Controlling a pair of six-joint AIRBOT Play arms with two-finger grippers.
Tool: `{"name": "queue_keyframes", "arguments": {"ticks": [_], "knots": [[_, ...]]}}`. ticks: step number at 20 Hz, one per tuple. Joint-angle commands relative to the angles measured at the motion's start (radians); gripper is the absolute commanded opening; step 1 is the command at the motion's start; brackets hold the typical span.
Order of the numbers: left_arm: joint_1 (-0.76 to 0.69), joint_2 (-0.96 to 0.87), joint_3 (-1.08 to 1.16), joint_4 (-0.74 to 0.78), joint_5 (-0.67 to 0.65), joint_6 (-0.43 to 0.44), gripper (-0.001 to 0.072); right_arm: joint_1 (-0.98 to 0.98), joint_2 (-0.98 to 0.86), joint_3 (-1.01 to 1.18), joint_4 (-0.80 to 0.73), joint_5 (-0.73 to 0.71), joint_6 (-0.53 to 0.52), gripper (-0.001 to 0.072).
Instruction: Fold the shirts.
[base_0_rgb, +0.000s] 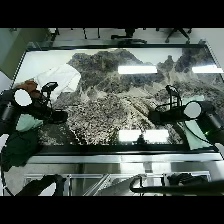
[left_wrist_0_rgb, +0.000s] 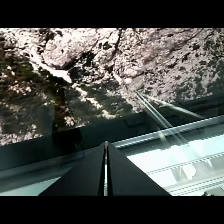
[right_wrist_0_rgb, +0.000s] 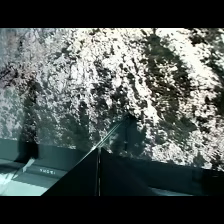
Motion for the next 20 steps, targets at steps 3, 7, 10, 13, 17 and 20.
{"name": "queue_keyframes", "arguments": {"ticks": [3, 7, 10, 13, 17, 20], "knots": [[0.0, 0.001, 0.0, 0.0, 0.0, 0.0, 0.0012, 0.001, 0.001, 0.0, 0.0, 0.0, 0.0, 0.0025], [0.0, 0.001, 0.0, 0.0, 0.0, 0.0, 0.0013, 0.001, 0.001, 0.0, 0.0, 0.0, 0.0, 0.0025], [0.0, 0.001, 0.0, 0.0, 0.0, 0.0, 0.0013, 0.001, 0.001, 0.0, 0.0, 0.0, 0.0, 0.0026], [0.0, 0.001, 0.0, 0.0, 0.0, 0.0, 0.0013, 0.001, 0.001, 0.0, 0.0, 0.0, 0.0, 0.0026], [0.0, 0.001, 0.0, -0.001, 0.036, 0.0, 0.0013, 0.001, 0.0, 0.0, 0.0, -0.055, 0.0, 0.0025], [-0.002, 0.001, 0.0, 0.002, 0.157, 0.002, 0.0013, 0.001, 0.0, 0.0, 0.0, -0.056, 0.0, 0.0026]]}}
